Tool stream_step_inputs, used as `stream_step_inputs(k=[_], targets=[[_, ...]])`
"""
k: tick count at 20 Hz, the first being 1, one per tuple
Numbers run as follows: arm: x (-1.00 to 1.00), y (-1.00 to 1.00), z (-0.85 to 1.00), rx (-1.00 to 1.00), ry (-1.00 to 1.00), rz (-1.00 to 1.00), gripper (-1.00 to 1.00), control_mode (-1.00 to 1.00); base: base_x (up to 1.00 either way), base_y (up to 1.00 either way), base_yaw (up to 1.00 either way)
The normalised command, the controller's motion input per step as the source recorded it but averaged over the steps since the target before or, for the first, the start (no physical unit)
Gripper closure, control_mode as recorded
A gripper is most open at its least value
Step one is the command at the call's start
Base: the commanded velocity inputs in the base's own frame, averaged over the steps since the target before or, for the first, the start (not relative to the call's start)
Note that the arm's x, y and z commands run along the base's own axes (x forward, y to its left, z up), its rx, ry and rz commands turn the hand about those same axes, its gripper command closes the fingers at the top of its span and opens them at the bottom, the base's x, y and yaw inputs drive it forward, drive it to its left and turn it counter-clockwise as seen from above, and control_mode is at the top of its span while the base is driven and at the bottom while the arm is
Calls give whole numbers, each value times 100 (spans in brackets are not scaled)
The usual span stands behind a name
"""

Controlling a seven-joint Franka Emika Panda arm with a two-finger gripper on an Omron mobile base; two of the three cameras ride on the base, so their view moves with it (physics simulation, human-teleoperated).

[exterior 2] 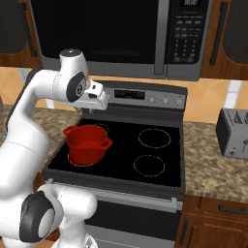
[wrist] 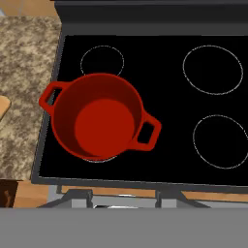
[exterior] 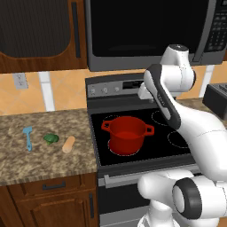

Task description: Put the squash and broccoli in the pot. Retrieve the spatula and lightly stir the vegetables in the pot.

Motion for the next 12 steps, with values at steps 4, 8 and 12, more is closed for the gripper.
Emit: stream_step_inputs(k=[4,8,12], targets=[[-6,36,-33,0,0,0,-100,-100,0,0,0],[0,85,-50,0,0,0,-100,-100,0,0,0],[0,66,-42,0,0,0,-100,-100,0,0,0]])
